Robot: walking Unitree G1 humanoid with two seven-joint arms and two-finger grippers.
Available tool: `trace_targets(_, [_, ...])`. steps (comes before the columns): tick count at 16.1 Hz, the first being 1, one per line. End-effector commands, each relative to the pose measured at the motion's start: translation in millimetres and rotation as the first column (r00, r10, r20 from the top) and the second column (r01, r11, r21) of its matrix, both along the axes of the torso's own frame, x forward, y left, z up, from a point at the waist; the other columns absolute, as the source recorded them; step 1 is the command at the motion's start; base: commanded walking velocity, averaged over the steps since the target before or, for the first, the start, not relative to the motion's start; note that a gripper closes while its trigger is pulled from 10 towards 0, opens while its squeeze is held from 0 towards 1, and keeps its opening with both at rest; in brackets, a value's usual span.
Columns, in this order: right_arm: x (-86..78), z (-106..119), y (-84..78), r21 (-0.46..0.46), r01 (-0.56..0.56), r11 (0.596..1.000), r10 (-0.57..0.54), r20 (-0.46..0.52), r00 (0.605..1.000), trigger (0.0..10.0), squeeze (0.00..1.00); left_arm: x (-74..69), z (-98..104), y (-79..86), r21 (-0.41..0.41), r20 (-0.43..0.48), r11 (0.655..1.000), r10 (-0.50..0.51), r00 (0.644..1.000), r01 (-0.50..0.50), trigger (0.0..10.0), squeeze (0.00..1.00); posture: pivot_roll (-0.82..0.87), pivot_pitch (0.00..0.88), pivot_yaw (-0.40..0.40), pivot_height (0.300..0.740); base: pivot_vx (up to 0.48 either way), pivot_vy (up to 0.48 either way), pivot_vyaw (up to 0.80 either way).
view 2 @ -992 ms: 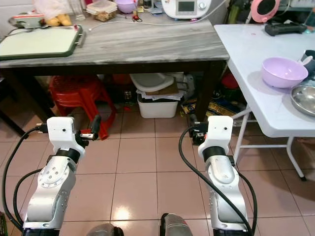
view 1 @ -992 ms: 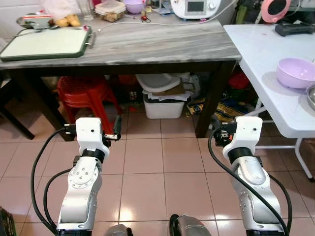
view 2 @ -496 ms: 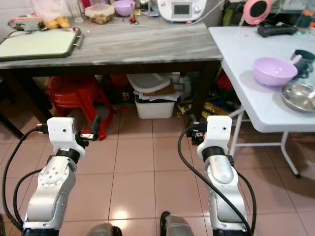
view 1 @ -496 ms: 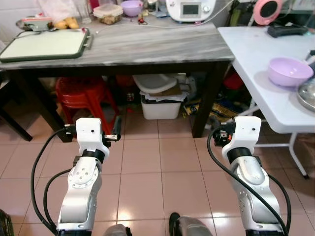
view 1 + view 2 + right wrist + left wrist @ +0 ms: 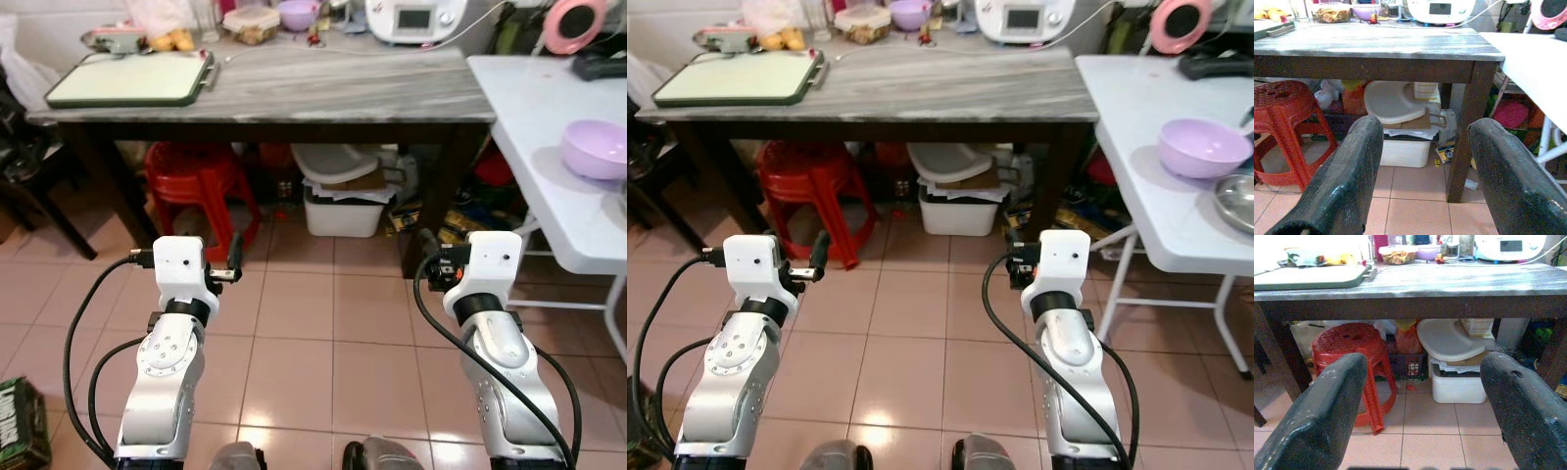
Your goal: Setting the table
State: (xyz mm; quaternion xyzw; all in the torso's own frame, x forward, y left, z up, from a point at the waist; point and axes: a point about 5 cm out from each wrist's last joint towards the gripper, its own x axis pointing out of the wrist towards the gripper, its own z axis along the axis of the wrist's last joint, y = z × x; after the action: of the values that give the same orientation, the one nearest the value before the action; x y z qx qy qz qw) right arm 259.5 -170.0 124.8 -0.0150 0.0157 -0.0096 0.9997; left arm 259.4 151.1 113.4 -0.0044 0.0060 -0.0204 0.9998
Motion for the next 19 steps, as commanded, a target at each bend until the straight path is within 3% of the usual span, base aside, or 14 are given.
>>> trace_targets(1, [0.8,1,1.1,-0.002,-0.004,1.000,0.004,0.000,1.000,10.0,0.00,0.4,1,4.1,0.016,0.003,1.000,0.017,1.000,-0.017,10.0,0.00,-0.02,0.034,0.030,0.740,0.000,0.000,0.00])
trace_targets(14, [0.8,1,1.1,-0.002,-0.004,1.000,0.004,0.000,1.000,10.0,0.00,0.4,1,4.1,0.016,0.003,1.000,0.017,1.000,-0.017,10.0,0.00,-0.02,0.034,0.030,0.740,0.000,0.000,0.00])
trace_targets(15, [-3.5,-1,-0.4,0.023,0.012,1.000,-0.012,0.004,1.000,10.0,0.00,-2.4,8,-10.3,0.077,0.036,0.993,-0.092,0.995,0.089,10.0,0.00,-0.02,0.096,0.050,0.740,0.000,0.000,0.00])
trace_targets(19, [-4.5,-1,-1.2,0.019,0.016,1.000,-0.016,0.006,1.000,10.0,0.00,-3.9,11,-17.1,0.092,0.041,0.986,-0.144,0.989,0.139,10.0,0.00,-0.02,0.100,0.047,0.740,0.000,-0.221,0.00])
